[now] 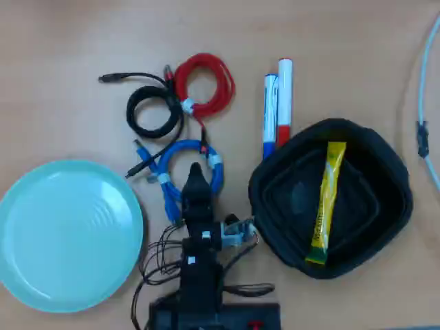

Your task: Put a black charging cable in a black bowl and put a red charging cable in a green bowl

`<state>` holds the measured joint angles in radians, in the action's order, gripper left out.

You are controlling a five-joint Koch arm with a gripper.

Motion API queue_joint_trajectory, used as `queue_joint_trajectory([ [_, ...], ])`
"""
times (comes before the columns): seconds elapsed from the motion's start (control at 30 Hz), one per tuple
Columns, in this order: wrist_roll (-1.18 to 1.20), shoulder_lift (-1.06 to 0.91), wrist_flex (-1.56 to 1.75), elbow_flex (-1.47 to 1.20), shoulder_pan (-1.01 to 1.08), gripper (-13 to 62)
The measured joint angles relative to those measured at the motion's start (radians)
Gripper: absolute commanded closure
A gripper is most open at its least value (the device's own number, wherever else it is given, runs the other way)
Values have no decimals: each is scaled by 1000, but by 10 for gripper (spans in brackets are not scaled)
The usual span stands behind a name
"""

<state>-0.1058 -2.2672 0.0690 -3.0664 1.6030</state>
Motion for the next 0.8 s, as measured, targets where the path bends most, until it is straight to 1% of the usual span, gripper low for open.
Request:
queue_joint_trajectory([
  [0.03, 0, 9, -31, 35, -23, -73],
  [0.07, -9, 25, -146, 183, -115, -73],
  [0.13, -28, 54, -546, 505, -305, -74],
  [0.17, -41, 58, -738, 641, -353, -74],
  [0.2, -66, 58, -861, 733, -377, -74],
  [0.23, -100, 58, -922, 769, -382, -74],
  [0.33, -175, 64, -968, 744, -388, -74],
  [0.57, -130, 67, -969, 772, -382, -72],
  [0.67, -106, 124, -973, 922, -388, -72],
  [0.8, -64, 313, -1054, 1224, -431, -72],
])
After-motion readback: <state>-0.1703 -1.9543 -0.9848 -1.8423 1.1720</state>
